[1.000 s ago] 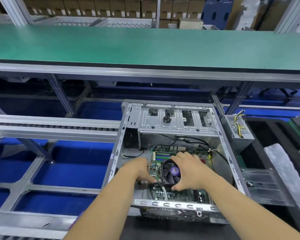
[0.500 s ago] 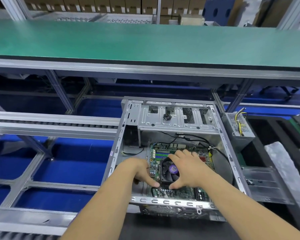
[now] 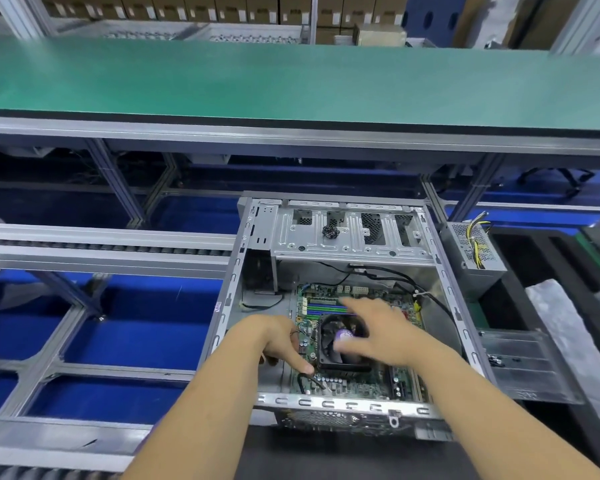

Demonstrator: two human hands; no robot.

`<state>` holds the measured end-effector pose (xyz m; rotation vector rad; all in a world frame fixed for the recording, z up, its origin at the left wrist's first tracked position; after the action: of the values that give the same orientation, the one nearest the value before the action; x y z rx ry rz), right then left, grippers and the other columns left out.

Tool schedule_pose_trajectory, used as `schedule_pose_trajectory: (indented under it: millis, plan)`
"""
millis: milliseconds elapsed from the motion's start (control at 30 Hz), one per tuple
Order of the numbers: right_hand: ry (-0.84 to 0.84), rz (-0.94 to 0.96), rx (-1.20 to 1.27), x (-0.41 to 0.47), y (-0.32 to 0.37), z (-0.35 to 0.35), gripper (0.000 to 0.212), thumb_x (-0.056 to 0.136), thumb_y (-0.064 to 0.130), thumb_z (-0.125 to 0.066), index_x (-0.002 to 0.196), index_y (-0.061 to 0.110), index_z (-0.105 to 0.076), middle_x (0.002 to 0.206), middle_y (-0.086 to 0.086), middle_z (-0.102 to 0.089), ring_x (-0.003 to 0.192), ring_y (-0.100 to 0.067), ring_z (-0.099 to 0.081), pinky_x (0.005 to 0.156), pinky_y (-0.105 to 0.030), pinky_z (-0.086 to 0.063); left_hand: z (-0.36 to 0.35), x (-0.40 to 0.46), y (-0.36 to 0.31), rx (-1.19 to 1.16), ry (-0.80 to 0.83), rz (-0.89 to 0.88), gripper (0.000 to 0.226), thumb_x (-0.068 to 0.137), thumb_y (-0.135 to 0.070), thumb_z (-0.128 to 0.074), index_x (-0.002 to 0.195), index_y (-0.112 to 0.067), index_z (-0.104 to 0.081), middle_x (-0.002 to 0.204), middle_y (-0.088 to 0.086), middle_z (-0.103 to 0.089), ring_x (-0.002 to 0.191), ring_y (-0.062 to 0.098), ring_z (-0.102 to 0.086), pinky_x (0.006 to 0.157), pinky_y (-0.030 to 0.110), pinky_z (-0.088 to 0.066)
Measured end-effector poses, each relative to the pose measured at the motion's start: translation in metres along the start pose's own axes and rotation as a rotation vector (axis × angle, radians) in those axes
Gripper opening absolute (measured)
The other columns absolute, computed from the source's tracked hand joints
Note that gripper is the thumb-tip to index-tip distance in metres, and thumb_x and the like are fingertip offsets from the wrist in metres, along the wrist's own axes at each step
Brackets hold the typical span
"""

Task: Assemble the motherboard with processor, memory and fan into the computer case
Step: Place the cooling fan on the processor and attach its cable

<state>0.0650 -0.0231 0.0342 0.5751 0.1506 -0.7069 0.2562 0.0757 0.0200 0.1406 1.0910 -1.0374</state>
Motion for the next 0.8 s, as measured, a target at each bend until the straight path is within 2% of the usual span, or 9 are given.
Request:
schedule_pose_trajectory:
  millis: [67,133,267,367,500,567,633,700,800]
  plan:
    - [-0.299,-0.066,0.183,-0.002,-0.012,0.019,0.058,0.099,0.05,-0.054,0.151,0.027,-0.045,0.139,0.004,-0.059,0.117,-0.012,-0.057,0.101,-0.031,-0.041,0.001,0.001,0.001,-0.027,-0.014,-0.018,0.057,0.071,-0.05,-0.084,0.112,-0.018,-0.06,0.079,-0.011,-0.058,0.072,0.01,-0.057,0.06,0.022,-0.047]
    - [-0.465,-0.165,0.24,-0.005,-0.023,0.028,0.035,0.105,0.025,-0.049,0.138,0.021,-0.061,0.126,0.001,-0.068,0.081,-0.002,-0.056,0.082,-0.023,-0.042,0.002,0.003,0.002,-0.063,-0.022,-0.033,0.052,0.07,-0.049,-0.085,0.106,-0.021,-0.058,0.079,-0.012,-0.059,0.067,0.006,-0.055,0.058,0.023,-0.047]
    - [-0.419,-0.227,0.256,-0.006,-0.023,0.019,0.029,0.103,0.015,-0.047,0.116,0.024,-0.071,0.105,0.004,-0.072,0.057,-0.003,-0.054,0.064,-0.026,-0.046,0.003,0.002,0.003,-0.033,-0.165,-0.031,0.074,0.065,-0.056,-0.086,0.122,-0.021,-0.052,0.102,-0.006,-0.062,0.079,0.011,-0.059,0.067,0.027,-0.046]
    - [-0.505,-0.253,0.312,-0.01,-0.022,0.026,0.027,0.101,0.014,-0.048,0.107,0.023,-0.072,0.095,0.006,-0.07,0.061,-0.003,-0.055,0.062,-0.025,-0.045,0.008,-0.001,0.003,0.241,-0.367,-0.023,0.1,0.059,-0.075,-0.076,0.139,-0.025,-0.044,0.134,-0.004,-0.056,0.115,0.02,-0.055,0.088,0.035,-0.047]
    - [-0.638,-0.116,0.223,-0.021,-0.011,0.044,0.026,0.1,0.015,-0.049,0.112,0.016,-0.073,0.093,0.007,-0.068,0.08,-0.01,-0.061,0.073,-0.027,-0.047,0.014,-0.009,-0.024,0.534,-0.606,-0.27,0.104,0.058,-0.089,-0.059,0.142,-0.029,-0.045,0.137,-0.006,-0.05,0.13,0.019,-0.039,0.104,0.043,-0.042]
    - [-0.672,-0.063,0.152,-0.023,-0.006,0.057,0.026,0.099,0.015,-0.05,0.114,0.015,-0.072,0.101,0.001,-0.074,0.094,-0.02,-0.065,0.08,-0.033,-0.052,0.015,-0.008,-0.042,0.555,-0.604,-0.371,0.105,0.059,-0.089,-0.058,0.144,-0.03,-0.044,0.145,-0.005,-0.044,0.139,0.02,-0.029,0.112,0.045,-0.034]
    - [-0.724,-0.058,0.111,-0.025,-0.008,0.071,0.026,0.098,0.014,-0.052,0.115,0.014,-0.072,0.103,-0.003,-0.075,0.097,-0.025,-0.066,0.08,-0.036,-0.052,0.015,-0.005,-0.053,0.621,-0.549,-0.339,0.111,0.055,-0.091,-0.055,0.147,-0.031,-0.04,0.15,-0.004,-0.04,0.145,0.022,-0.022,0.117,0.047,-0.024]
    - [-0.755,-0.06,0.126,-0.025,-0.013,0.08,0.026,0.098,0.012,-0.052,0.114,0.012,-0.073,0.102,-0.006,-0.076,0.096,-0.028,-0.067,0.081,-0.04,-0.055,0.01,-0.002,-0.061,0.656,-0.525,-0.324,0.115,0.053,-0.093,-0.054,0.148,-0.031,-0.038,0.148,-0.005,-0.043,0.144,0.022,-0.025,0.118,0.048,-0.018]
    - [-0.733,-0.08,0.089,-0.025,-0.014,0.078,0.024,0.097,0.016,-0.05,0.108,0.014,-0.071,0.095,-0.007,-0.075,0.09,-0.031,-0.066,0.075,-0.043,-0.055,-0.005,0.002,-0.073,0.577,-0.472,-0.411,0.111,0.055,-0.086,-0.065,0.147,-0.031,-0.038,0.142,-0.007,-0.049,0.134,0.02,-0.039,0.114,0.043,-0.026]
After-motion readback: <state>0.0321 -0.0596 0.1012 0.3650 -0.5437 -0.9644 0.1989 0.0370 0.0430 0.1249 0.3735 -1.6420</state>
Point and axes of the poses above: each hand's wrist, its own x-axis towards the middle knuckle, its own z-axis out of the back of the hand, y = z × x, the point moved 3 cm from there along x, towards the middle knuckle
